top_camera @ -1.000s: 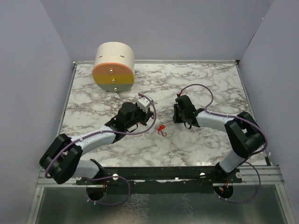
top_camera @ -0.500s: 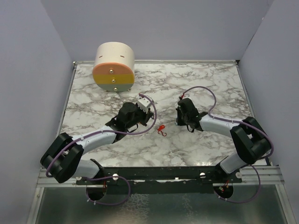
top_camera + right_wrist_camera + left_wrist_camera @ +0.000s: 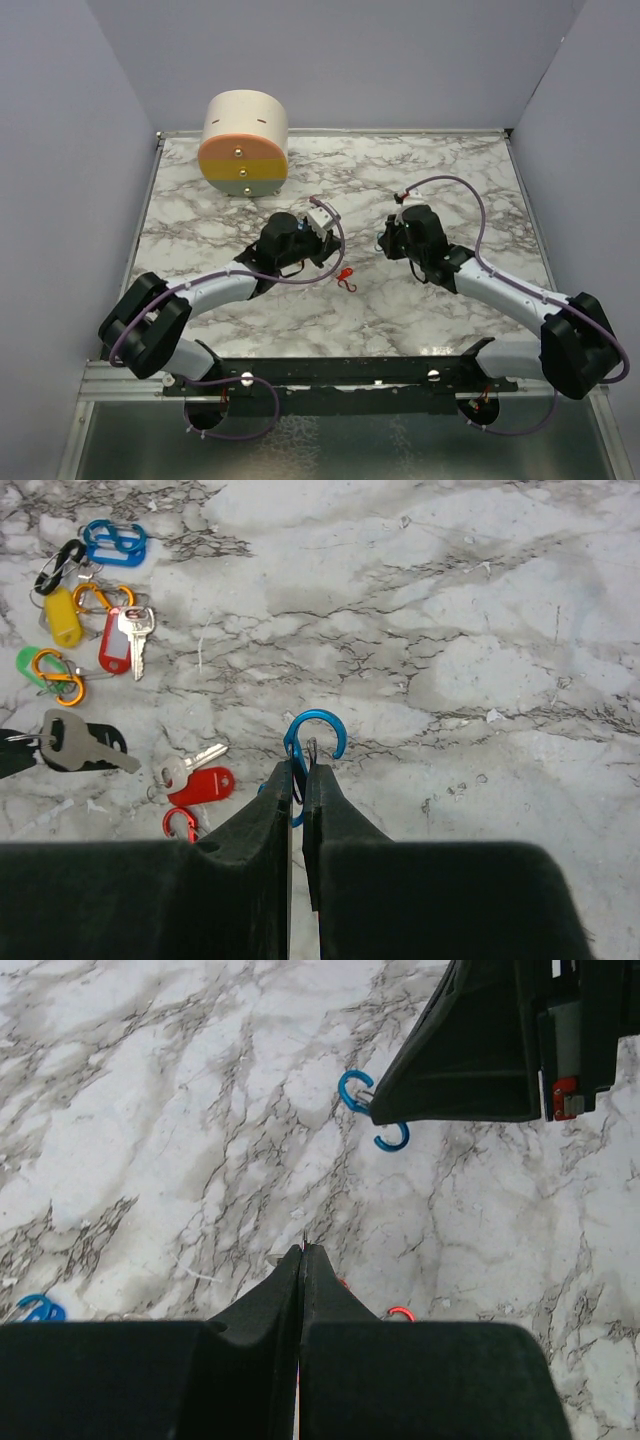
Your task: Put the keys on the keyring
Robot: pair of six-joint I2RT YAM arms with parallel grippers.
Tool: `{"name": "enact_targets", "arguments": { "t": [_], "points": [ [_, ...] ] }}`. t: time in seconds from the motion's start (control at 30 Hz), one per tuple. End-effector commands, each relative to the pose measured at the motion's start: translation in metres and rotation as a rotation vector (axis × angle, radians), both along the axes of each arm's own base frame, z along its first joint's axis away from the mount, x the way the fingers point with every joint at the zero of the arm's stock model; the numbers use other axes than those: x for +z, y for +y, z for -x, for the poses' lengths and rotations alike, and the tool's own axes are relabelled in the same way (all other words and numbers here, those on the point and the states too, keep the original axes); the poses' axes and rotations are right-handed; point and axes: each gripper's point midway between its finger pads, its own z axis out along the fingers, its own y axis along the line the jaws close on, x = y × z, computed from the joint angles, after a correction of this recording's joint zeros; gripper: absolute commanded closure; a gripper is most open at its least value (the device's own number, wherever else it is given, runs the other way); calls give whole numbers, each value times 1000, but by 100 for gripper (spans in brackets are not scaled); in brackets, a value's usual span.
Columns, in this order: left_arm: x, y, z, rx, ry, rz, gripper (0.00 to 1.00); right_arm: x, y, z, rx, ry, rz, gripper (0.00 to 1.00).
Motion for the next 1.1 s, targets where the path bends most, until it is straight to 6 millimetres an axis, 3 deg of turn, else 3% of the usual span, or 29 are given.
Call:
{"name": "enact_targets", "arguments": {
  "t": [0.0, 0.37, 1.07],
  "points": [
    [22, -25, 4, -130, -69, 49, 100, 29, 18, 0, 88, -63, -61, 99],
    [13, -49, 7, -231, -73, 31, 100, 51, 23, 6, 132, -102, -110, 99],
    [9, -71, 3, -261, -78, 19, 100, 50, 25, 12, 146, -93, -128, 99]
  ]
}}
